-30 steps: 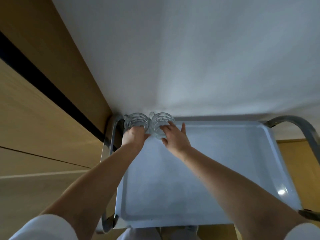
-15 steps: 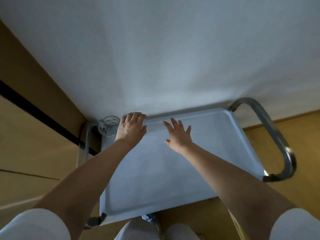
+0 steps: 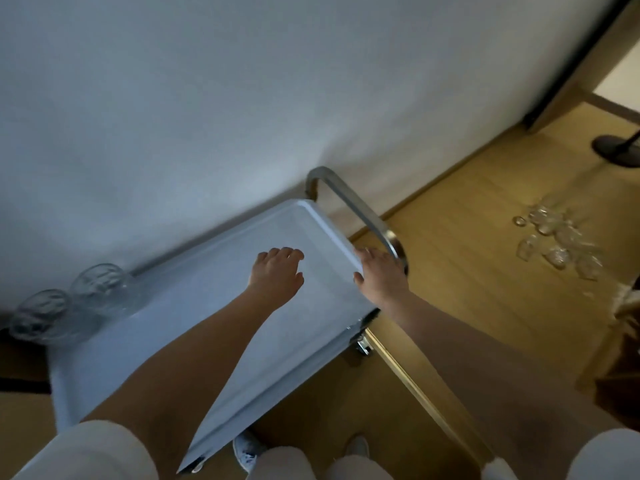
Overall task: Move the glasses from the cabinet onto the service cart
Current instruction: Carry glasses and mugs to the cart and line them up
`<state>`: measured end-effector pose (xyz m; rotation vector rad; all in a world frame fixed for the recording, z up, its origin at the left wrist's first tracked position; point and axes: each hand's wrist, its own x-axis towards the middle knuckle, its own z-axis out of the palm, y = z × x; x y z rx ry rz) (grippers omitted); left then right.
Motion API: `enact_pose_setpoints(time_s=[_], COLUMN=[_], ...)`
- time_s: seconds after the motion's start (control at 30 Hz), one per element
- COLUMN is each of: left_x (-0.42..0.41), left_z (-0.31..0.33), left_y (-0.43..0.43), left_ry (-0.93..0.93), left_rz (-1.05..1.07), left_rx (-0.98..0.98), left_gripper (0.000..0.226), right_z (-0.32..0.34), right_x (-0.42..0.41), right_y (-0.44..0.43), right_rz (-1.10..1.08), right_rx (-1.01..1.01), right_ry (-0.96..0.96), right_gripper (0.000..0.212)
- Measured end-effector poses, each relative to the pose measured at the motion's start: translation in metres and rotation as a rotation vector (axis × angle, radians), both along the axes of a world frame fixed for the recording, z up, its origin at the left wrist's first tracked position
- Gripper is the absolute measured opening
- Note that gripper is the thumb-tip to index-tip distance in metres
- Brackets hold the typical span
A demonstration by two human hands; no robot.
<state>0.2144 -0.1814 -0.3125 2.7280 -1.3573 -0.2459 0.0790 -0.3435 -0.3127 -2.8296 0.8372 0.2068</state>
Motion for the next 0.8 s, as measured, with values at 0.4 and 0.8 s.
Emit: enact_pose_setpoints(time_s=[0.4, 0.8], left_x=[-0.137, -0.197], left_z=[0.020, 0.000], left_y=[-0.184, -0.388], left_ry=[-0.031, 0.026], left_rz=[-0.433, -0.800], left_rx=[-0.025, 0.100], left_gripper=[0.043, 0.039], right_z=[0.007, 0.005], right_x=[-0.162, -0.269], right_y=[-0.122, -0.264], right_rz=[-0.330, -0.721], right_rx=[0.038, 0.045], right_ry=[0.003, 0.129], right_gripper=[0.049, 0.047])
